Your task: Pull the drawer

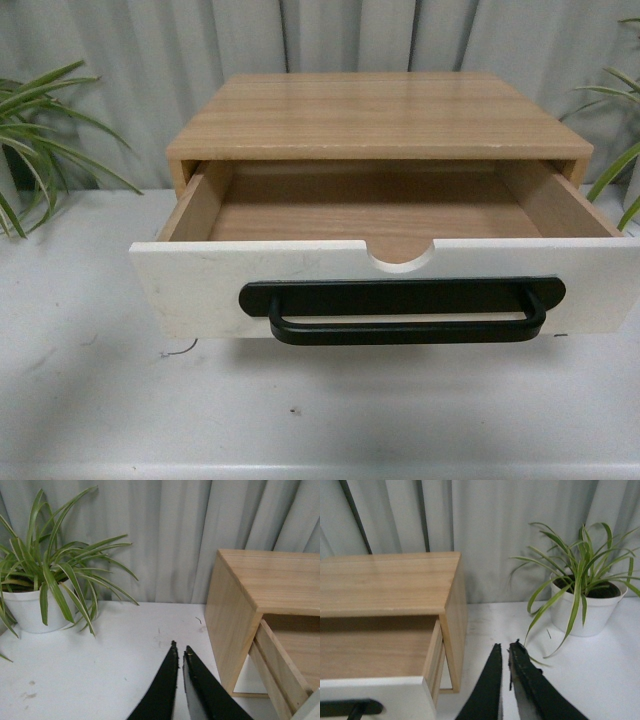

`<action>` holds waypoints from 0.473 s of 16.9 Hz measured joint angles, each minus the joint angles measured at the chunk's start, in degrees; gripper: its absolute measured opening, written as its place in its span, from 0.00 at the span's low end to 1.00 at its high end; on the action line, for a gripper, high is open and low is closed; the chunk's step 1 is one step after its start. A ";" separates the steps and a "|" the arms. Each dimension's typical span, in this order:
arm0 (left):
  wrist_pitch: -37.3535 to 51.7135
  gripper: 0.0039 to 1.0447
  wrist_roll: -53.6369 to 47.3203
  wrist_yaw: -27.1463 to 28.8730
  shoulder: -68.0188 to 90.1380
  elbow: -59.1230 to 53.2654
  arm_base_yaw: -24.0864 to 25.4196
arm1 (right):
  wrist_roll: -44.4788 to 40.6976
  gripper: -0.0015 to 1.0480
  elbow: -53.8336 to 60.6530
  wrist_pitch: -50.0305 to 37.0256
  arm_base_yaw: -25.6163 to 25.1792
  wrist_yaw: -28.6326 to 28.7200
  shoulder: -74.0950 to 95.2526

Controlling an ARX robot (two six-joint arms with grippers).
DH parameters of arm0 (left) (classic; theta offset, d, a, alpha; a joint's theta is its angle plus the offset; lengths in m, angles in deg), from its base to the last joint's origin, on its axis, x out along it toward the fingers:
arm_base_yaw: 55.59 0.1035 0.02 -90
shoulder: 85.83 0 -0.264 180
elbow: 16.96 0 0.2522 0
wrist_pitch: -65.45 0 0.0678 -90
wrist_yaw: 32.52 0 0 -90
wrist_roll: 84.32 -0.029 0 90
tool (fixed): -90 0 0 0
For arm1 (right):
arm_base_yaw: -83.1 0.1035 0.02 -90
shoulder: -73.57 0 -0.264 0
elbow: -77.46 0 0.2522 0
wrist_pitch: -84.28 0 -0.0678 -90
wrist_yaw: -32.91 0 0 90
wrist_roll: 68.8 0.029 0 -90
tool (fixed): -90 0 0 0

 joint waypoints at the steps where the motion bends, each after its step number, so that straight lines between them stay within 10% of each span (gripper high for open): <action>1: -0.63 0.02 -0.09 0.57 -1.57 -1.03 -0.63 | -0.07 0.01 0.98 0.33 0.31 -0.61 -0.98; 8: -7.91 0.01 -0.22 6.95 -13.55 -5.99 -6.82 | -0.22 0.02 6.86 4.87 6.23 -6.95 -11.93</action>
